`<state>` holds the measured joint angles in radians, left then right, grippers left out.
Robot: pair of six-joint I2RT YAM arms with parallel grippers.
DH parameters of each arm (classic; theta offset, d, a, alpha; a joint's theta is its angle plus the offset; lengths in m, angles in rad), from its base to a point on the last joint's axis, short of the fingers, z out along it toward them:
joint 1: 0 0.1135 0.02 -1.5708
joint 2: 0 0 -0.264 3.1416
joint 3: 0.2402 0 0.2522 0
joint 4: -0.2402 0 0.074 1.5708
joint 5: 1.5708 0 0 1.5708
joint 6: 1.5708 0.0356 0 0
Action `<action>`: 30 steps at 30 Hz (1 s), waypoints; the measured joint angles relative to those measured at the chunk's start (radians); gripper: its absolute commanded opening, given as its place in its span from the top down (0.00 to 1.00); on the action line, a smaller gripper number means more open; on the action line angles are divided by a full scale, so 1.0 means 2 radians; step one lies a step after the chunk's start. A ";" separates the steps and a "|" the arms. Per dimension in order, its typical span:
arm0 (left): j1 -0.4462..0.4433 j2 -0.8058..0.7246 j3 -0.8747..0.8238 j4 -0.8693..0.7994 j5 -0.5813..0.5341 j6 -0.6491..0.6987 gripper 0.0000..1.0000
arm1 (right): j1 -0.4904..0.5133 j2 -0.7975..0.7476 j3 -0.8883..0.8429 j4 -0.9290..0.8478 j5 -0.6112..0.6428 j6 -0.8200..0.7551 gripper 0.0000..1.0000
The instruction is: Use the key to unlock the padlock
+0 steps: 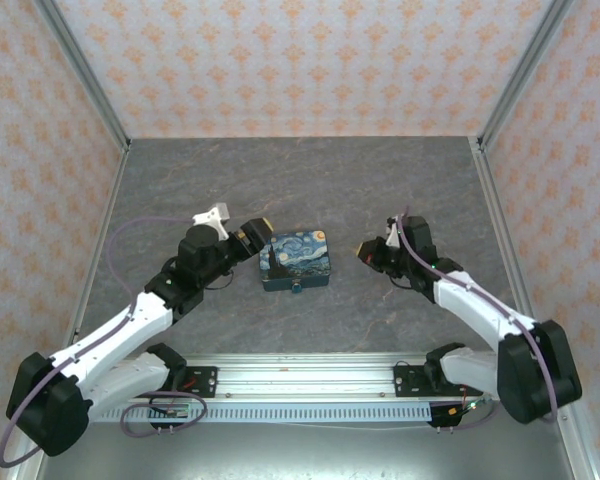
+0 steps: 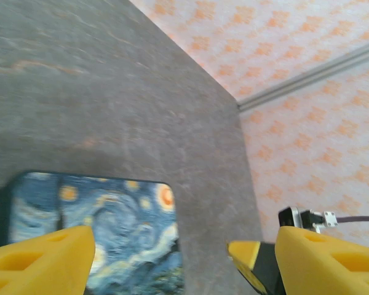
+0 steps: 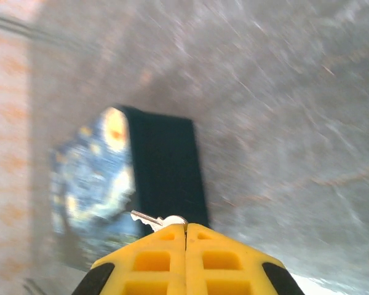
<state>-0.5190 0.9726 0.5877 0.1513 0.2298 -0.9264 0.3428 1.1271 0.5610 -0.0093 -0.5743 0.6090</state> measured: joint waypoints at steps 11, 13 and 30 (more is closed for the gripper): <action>-0.100 0.129 0.148 0.054 0.023 -0.003 0.34 | 0.010 -0.081 0.007 0.122 0.001 0.080 1.00; -0.112 0.156 0.169 0.056 0.026 0.002 0.36 | 0.020 -0.086 0.014 0.121 0.004 0.078 1.00; -0.133 0.217 0.203 0.056 0.023 0.014 0.60 | 0.073 -0.090 0.029 0.113 0.022 0.064 1.00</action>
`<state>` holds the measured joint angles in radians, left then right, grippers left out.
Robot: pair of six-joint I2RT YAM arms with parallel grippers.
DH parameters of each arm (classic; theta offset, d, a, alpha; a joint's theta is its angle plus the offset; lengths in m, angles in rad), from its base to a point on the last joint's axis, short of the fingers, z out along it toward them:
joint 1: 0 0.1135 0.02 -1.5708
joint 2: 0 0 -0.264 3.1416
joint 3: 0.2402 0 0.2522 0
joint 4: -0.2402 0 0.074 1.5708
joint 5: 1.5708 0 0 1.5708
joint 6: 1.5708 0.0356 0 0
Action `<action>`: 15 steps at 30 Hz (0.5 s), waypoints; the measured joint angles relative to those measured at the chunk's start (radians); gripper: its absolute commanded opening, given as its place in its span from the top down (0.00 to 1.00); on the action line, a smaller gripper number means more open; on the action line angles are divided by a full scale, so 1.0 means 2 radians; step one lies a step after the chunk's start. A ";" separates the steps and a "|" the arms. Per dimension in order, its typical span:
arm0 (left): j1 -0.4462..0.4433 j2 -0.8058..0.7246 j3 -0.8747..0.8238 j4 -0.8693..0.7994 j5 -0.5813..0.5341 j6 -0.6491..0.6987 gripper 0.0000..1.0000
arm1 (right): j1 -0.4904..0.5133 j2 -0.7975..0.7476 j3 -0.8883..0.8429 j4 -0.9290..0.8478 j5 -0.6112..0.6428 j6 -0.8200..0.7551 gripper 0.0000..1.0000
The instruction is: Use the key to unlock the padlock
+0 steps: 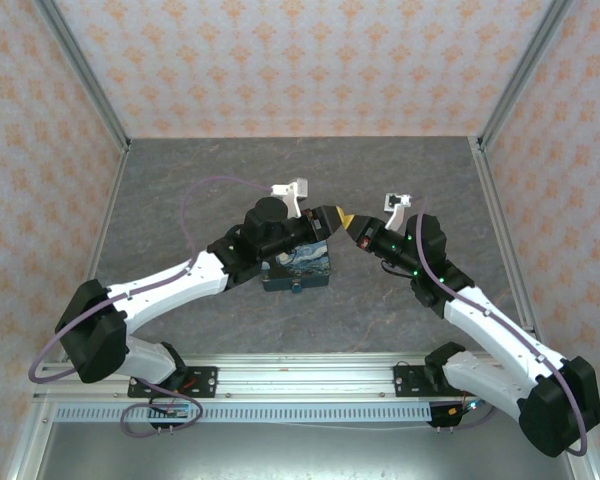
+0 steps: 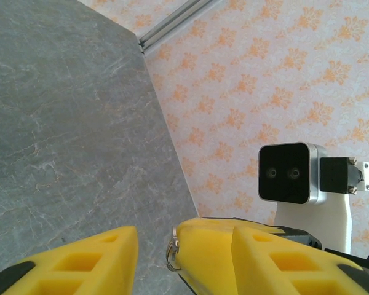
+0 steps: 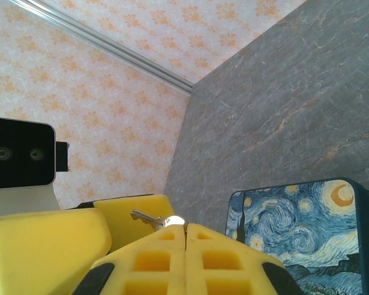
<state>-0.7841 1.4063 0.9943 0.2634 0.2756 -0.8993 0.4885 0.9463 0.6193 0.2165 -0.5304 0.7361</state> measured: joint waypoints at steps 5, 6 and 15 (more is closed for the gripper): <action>-0.001 0.000 0.000 0.000 -0.003 0.000 0.67 | 0.000 0.000 0.000 0.000 0.000 0.000 1.00; -0.001 0.000 0.000 0.000 -0.003 -0.001 0.69 | 0.000 0.000 0.000 0.000 0.000 0.000 1.00; -0.001 0.001 0.000 0.000 -0.011 0.001 0.90 | 0.000 0.000 0.001 -0.001 -0.009 -0.006 1.00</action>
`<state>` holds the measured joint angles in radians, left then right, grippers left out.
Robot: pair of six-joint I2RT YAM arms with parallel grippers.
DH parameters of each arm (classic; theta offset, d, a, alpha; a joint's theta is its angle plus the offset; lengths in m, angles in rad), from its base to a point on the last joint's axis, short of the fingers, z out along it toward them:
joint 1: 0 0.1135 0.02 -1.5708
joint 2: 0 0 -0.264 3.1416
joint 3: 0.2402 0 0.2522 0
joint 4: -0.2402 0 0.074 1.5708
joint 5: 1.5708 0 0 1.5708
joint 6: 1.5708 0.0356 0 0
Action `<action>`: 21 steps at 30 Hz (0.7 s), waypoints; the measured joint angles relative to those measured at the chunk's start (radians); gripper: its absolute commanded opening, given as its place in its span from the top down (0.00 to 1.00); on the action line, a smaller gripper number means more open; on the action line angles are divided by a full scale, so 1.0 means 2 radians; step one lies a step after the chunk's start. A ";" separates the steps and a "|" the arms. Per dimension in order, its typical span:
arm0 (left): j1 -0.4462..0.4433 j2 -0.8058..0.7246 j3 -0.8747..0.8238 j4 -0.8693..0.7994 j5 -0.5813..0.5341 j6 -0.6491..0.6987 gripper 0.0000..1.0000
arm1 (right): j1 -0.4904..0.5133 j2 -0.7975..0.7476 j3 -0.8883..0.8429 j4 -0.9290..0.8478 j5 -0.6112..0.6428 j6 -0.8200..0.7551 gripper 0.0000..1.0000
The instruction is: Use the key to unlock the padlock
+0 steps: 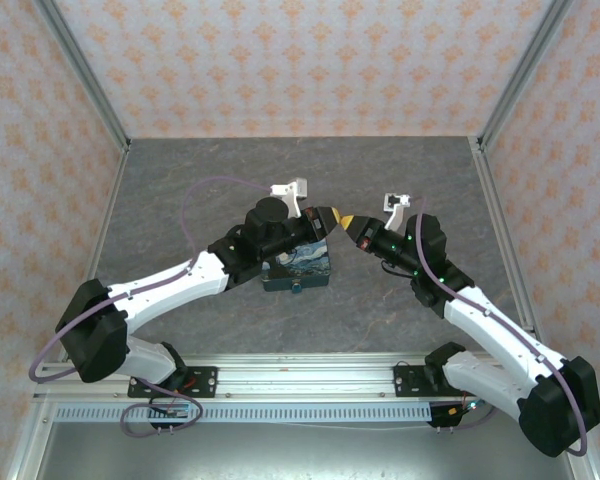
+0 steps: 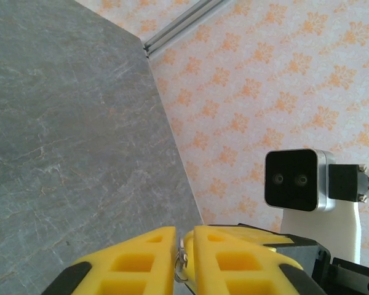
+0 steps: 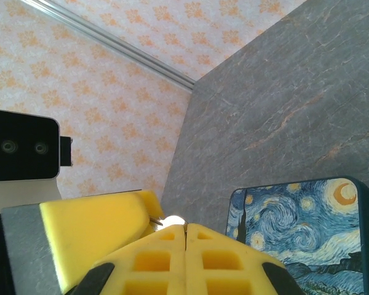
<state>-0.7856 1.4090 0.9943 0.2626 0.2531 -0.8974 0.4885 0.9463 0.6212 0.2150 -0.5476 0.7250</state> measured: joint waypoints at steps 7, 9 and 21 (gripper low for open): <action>-0.001 0.000 0.001 -0.007 -0.009 0.008 1.00 | 0.000 0.000 0.010 -0.022 -0.002 -0.016 0.84; -0.002 -0.003 0.002 -0.014 -0.013 0.017 1.00 | 0.000 -0.001 0.016 -0.034 -0.005 -0.025 0.74; 0.014 -0.100 0.006 -0.110 0.000 0.130 1.00 | -0.078 -0.030 0.023 -0.013 -0.125 -0.045 0.51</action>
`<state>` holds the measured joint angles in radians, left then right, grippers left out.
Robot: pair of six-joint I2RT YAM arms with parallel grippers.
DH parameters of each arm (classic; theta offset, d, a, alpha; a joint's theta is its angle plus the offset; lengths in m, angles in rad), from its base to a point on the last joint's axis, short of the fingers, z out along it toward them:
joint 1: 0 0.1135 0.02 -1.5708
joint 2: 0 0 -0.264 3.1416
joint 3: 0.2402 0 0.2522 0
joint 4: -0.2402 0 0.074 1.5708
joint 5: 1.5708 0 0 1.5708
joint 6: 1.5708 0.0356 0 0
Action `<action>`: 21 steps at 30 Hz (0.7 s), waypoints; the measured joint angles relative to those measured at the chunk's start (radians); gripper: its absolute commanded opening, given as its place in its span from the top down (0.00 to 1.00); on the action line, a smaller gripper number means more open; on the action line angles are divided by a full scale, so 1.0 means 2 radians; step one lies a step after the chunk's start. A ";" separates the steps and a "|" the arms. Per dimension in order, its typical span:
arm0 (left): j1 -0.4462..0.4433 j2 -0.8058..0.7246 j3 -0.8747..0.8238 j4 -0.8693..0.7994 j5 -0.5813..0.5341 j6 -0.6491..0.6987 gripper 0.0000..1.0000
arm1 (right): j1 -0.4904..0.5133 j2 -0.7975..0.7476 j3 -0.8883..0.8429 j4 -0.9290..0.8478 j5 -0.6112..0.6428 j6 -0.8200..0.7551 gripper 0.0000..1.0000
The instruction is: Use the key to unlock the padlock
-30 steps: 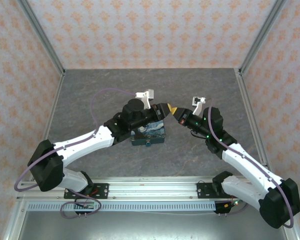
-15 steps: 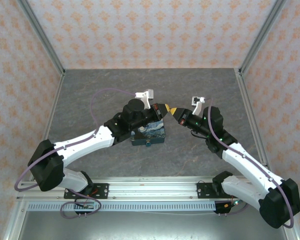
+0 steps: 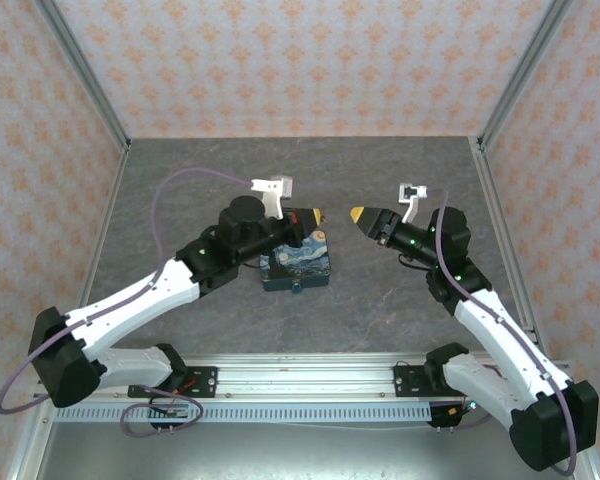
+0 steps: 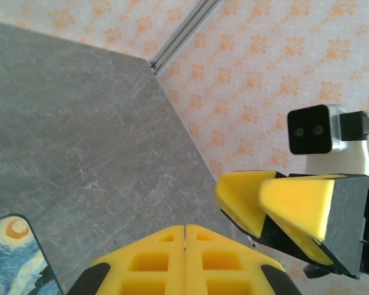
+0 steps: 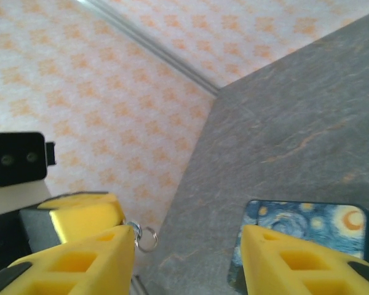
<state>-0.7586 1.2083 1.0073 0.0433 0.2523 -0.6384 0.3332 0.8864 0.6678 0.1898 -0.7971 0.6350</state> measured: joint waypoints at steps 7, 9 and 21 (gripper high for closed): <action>0.037 -0.046 0.000 -0.017 0.066 0.050 1.00 | 0.015 0.034 0.013 0.047 -0.093 0.006 0.51; 0.043 -0.051 0.000 -0.018 0.084 0.059 1.00 | 0.034 0.045 0.022 0.050 -0.106 0.002 0.52; 0.043 -0.054 0.000 -0.028 0.134 0.084 1.00 | 0.091 0.106 0.069 0.068 -0.128 -0.014 0.64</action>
<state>-0.6720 1.1011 1.0069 -0.0124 0.5205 -0.4694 0.5159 1.0977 0.8066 0.3256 -1.0527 0.6064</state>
